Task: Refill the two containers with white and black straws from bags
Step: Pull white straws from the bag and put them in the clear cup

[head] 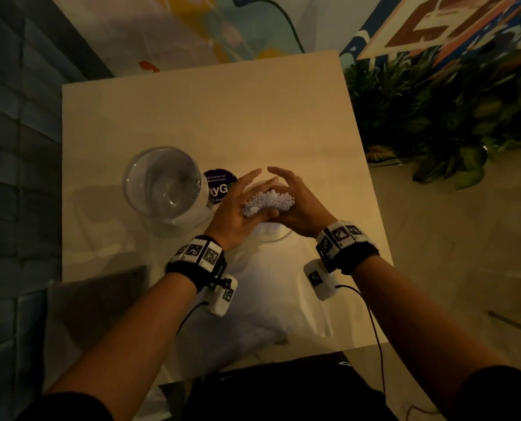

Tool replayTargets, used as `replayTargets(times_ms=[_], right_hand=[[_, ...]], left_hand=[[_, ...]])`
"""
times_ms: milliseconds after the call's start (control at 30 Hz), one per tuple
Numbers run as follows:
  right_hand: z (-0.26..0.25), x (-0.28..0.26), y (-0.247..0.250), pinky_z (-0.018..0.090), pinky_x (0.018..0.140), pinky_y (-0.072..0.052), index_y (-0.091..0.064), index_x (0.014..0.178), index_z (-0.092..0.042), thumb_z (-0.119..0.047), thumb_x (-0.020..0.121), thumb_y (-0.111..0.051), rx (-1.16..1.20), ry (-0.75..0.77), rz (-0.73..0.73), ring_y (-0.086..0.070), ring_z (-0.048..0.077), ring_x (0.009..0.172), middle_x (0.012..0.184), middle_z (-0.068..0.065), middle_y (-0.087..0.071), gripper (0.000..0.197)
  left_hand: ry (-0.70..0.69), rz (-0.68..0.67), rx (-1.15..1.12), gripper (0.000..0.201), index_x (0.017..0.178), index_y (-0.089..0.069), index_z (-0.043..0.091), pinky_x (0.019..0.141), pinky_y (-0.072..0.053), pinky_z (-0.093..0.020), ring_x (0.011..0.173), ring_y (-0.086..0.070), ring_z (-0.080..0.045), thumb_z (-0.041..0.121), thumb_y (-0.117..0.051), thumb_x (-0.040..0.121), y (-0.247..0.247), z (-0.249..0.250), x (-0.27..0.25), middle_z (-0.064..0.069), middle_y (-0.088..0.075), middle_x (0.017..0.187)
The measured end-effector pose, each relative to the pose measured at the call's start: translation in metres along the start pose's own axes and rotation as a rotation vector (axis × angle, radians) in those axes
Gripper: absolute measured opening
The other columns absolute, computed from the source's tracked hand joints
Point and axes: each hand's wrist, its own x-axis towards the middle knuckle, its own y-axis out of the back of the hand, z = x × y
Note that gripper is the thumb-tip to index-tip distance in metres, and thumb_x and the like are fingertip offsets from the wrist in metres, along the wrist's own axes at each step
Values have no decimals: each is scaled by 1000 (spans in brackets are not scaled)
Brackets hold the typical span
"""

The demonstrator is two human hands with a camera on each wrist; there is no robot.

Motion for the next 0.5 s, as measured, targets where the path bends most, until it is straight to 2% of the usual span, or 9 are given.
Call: replayTargets(times_ms=[33,67,133,167,200,267,300,433,500], right_hand=[[-2,2,2,45,112,-39,-60,132,-27,-54,76,-78,-17,21,10,-37,21,137,157,-2,-29,65],[-6,3,6,44,111,-40,-60,132,-30,-55,76,-77,-1,33,21,-40,21,135,156,-2,-31,63],[-13,4,10,44,106,-46,-48,133,-52,-65,70,-77,109,20,53,-50,21,130,150,1,-41,70],[-15,5,10,45,105,-48,-43,130,-61,-65,69,-78,138,14,61,-53,22,128,148,3,-44,71],[-17,6,10,45,104,-48,-43,132,-58,-57,71,-80,121,18,68,-52,23,127,146,5,-45,72],[-20,4,11,46,105,-47,-50,139,-27,-39,76,-84,103,0,88,-50,21,126,143,7,-45,72],[-22,2,11,45,105,-47,-49,139,-19,-35,77,-84,106,-5,115,-50,19,124,141,6,-47,73],[-21,-18,15,32,106,-46,-42,142,-25,-39,76,-84,203,-20,225,-46,13,132,148,-7,-44,80],[-17,-35,20,27,101,-48,-43,141,-23,-40,79,-81,242,-34,366,-50,11,129,146,-7,-47,75]], left_hand=[[0,12,-43,57,138,-39,55,111,-38,-51,142,-32,-17,63,-57,84,2,3,1,4,-31,155],[10,23,-85,55,135,-38,61,111,-39,-48,141,-35,-16,64,-58,84,5,7,3,4,-35,153],[27,51,-114,53,131,-39,64,109,-42,-39,135,-43,-12,66,-59,82,10,15,7,5,-44,147],[36,55,-111,54,132,-41,59,107,-44,-37,131,-46,-10,64,-60,82,11,17,9,5,-46,144],[56,48,-120,56,136,-43,50,106,-46,-38,129,-48,-10,59,-62,83,11,17,11,4,-47,142],[136,23,-157,65,143,-42,36,105,-46,-44,131,-47,-12,48,-65,84,12,12,14,1,-47,143],[182,23,-165,69,145,-39,34,107,-45,-45,132,-46,-14,47,-66,84,12,10,14,1,-46,144],[264,68,-130,86,152,-27,27,103,-41,-33,131,-44,-14,52,-66,80,18,18,7,1,-45,145],[278,116,-161,94,153,-23,25,105,-40,-31,132,-43,-12,53,-71,77,19,20,-5,3,-44,146]])
